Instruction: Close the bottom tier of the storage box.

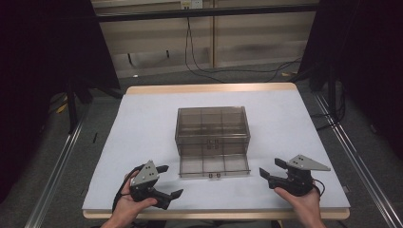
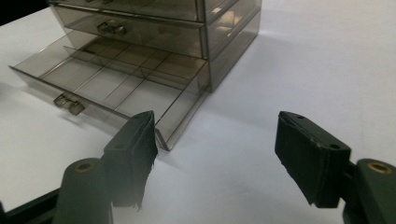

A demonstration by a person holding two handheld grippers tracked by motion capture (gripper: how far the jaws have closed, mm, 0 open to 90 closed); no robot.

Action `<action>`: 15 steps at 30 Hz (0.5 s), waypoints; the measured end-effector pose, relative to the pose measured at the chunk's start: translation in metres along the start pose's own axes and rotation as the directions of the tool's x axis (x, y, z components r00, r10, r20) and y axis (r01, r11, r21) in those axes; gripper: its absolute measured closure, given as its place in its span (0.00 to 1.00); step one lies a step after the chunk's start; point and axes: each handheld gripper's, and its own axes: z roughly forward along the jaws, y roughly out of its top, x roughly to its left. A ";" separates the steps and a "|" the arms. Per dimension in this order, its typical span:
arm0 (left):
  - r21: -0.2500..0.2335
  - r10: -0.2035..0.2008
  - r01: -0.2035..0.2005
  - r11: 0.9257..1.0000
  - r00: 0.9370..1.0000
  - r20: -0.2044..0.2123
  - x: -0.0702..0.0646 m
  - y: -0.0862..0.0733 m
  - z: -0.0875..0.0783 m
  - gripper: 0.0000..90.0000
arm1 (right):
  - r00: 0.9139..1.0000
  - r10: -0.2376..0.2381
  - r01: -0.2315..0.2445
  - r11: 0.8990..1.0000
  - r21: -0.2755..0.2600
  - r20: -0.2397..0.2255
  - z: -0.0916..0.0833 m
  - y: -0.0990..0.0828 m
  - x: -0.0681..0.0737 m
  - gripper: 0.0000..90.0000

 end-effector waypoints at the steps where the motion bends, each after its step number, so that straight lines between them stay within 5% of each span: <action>1: 0.013 0.016 -0.016 1.000 1.000 -0.013 -0.001 0.001 0.000 0.08 | 1.000 -0.004 0.004 1.000 0.003 -0.007 0.001 0.000 0.002 0.33; 8: 0.036 0.049 -0.049 0.998 0.999 0.006 -0.011 0.007 0.008 0.10 | 0.999 -0.016 0.017 1.000 0.015 -0.031 0.003 0.000 0.005 0.34; 15: 0.018 0.031 -0.031 0.999 1.000 0.001 -0.015 0.013 0.013 0.08 | 0.999 -0.015 0.016 1.000 0.010 -0.045 0.002 0.001 0.005 0.35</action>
